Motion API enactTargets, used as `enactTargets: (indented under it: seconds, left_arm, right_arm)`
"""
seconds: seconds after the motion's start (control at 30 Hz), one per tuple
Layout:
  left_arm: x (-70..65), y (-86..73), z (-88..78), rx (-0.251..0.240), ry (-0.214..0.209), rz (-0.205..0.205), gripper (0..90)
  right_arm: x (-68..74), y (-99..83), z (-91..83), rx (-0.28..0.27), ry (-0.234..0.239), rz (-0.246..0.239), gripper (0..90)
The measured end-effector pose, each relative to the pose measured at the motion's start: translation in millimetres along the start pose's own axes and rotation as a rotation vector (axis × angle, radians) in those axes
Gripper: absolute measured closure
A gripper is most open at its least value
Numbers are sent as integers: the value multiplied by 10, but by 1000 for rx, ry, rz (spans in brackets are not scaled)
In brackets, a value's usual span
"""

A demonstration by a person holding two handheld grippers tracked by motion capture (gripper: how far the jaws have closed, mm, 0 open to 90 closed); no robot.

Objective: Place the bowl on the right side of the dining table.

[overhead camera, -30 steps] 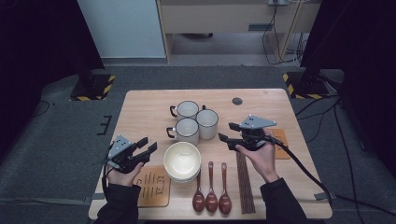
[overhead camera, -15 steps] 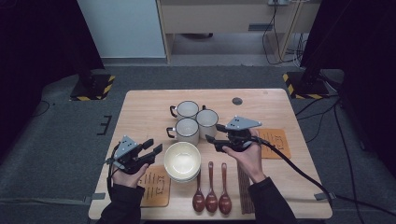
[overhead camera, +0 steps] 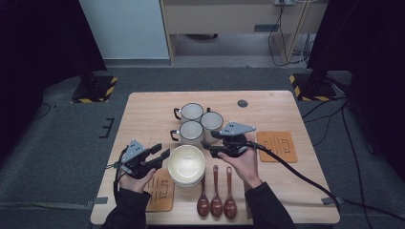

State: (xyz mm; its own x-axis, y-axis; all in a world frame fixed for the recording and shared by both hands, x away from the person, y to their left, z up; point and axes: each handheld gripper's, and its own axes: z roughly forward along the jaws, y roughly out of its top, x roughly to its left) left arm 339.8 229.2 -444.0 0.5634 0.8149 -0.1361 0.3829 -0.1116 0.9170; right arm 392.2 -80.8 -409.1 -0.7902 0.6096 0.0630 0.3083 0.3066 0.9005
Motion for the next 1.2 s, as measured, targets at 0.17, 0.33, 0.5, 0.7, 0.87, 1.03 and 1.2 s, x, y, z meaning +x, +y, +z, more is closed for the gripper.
enactTargets:
  seconds: [0.17, 0.33, 0.5, 0.7, 0.87, 1.03, 1.2]
  left_arm:
    - [-30, -15, 36, 15, -6, 8, 557]
    - [-64, -31, 81, 32, -12, 16, 571]
    - [-84, -50, 112, 51, -15, 18, 591]
    - [-95, -66, 141, 65, -22, 23, 625]
    - [-102, -86, 173, 80, -21, 28, 660]
    - [-110, -96, 191, 87, -25, 28, 688]
    - [-116, -100, 203, 91, -29, 30, 716]
  right_arm:
    - [23, -40, 64, 13, 11, 3, 467]
    - [46, -73, 114, 21, 19, 2, 472]
    - [106, -76, 171, 37, 22, -18, 486]
    - [151, -79, 246, 49, 34, -20, 507]
    - [168, -141, 316, 85, 43, -11, 561]
    - [177, -189, 376, 109, 48, -5, 608]
    - [185, -230, 421, 130, 51, -5, 667]
